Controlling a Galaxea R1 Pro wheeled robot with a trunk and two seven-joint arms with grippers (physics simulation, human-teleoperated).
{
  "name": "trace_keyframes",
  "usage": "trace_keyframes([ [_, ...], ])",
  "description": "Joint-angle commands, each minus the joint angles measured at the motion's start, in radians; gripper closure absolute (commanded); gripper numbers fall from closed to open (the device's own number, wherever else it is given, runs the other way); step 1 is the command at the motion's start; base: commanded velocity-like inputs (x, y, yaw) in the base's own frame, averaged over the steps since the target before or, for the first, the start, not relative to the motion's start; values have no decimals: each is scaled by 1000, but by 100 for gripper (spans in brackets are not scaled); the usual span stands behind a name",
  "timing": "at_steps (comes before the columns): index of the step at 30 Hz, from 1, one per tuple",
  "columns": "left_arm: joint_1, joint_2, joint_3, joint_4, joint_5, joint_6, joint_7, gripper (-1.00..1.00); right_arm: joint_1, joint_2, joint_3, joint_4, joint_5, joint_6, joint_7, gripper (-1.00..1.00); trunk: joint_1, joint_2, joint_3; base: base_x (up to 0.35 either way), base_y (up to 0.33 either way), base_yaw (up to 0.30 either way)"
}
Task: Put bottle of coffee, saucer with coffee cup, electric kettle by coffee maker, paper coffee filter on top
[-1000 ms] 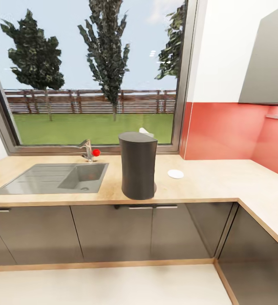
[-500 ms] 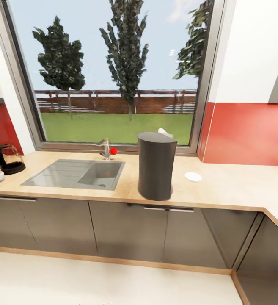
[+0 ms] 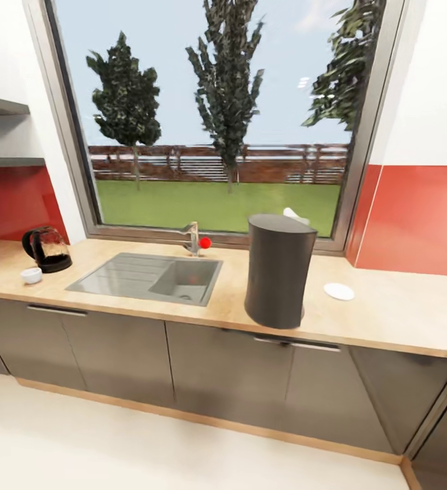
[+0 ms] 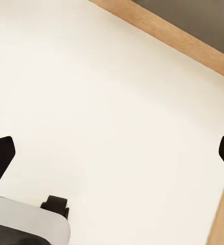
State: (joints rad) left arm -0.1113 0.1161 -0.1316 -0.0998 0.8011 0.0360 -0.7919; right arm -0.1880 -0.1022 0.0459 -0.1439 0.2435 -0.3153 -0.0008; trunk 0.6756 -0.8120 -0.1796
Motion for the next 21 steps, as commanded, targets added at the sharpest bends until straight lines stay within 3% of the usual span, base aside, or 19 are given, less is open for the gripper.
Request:
trace_keyframes([
  [1,-1,0,-8,0,11,4,-3,-100,-1,-1,5,1,1,-2,0,-100,1,-1,-1,237,182,15],
  [7,-1,0,-8,0,11,4,-3,-100,-1,2,6,1,0,-2,1,-100,1,-1,-1,249,191,30],
  [21,-1,0,-8,0,10,5,-3,-100,-1,7,6,1,0,-2,0,-100,1,-1,-1,181,262,259],
])
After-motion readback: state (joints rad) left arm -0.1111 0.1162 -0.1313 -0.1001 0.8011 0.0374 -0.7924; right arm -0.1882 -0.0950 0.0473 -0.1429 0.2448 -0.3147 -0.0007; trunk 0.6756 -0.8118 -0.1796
